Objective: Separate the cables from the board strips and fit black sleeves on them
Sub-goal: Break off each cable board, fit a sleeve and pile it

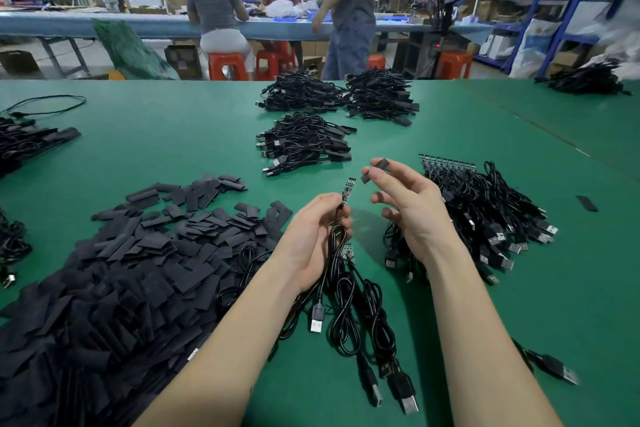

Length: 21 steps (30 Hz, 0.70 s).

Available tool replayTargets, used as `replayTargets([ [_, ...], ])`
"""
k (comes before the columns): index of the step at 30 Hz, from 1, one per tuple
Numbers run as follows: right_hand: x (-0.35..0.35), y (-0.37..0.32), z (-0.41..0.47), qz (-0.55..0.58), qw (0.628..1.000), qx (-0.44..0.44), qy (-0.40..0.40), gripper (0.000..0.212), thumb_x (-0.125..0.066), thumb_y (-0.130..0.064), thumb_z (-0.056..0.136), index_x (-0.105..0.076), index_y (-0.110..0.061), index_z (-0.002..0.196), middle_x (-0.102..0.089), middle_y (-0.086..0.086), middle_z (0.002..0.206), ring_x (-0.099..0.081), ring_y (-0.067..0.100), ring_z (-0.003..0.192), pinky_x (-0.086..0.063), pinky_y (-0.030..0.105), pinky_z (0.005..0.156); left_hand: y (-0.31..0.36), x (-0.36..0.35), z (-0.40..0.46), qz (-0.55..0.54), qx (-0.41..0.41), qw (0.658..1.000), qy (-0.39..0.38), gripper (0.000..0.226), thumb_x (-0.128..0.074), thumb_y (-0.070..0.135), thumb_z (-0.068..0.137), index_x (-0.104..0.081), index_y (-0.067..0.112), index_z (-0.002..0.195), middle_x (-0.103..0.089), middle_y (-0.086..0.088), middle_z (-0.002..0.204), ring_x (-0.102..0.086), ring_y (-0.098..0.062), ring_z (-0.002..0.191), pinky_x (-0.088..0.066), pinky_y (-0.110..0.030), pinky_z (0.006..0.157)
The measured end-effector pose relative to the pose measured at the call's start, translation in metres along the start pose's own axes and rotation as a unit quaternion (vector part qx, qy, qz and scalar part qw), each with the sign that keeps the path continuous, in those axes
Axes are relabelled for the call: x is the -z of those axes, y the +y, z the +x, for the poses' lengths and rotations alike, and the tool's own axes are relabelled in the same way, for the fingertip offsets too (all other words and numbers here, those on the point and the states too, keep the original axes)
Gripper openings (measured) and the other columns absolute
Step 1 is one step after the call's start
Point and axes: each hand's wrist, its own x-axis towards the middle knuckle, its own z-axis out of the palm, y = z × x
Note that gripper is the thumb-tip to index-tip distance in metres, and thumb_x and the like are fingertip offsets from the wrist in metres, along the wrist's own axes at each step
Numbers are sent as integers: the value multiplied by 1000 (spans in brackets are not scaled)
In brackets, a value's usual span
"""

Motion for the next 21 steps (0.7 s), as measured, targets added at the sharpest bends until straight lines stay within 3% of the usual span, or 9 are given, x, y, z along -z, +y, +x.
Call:
replayTargets([
  [4, 0, -1, -1, -11, 1000, 15, -1, 9, -80, -27, 85, -79, -29, 94, -77, -2, 95, -51, 7, 62, -38, 14, 51, 1, -1, -2, -3, 6, 1000, -18, 10, -54, 14, 100, -56, 14, 90, -59, 0, 72, -53, -11, 60, -46, -27, 66],
  [21, -1, 3, 0, 27, 999, 16, 6, 10, -80, -20, 84, -82, -30, 88, -76, -6, 87, -42, 6, 52, -35, 13, 48, 5, -2, -7, -4, 14, 998, -61, 8, -50, 15, 102, -53, 13, 95, -57, 2, 72, -52, -11, 61, -46, -25, 64],
])
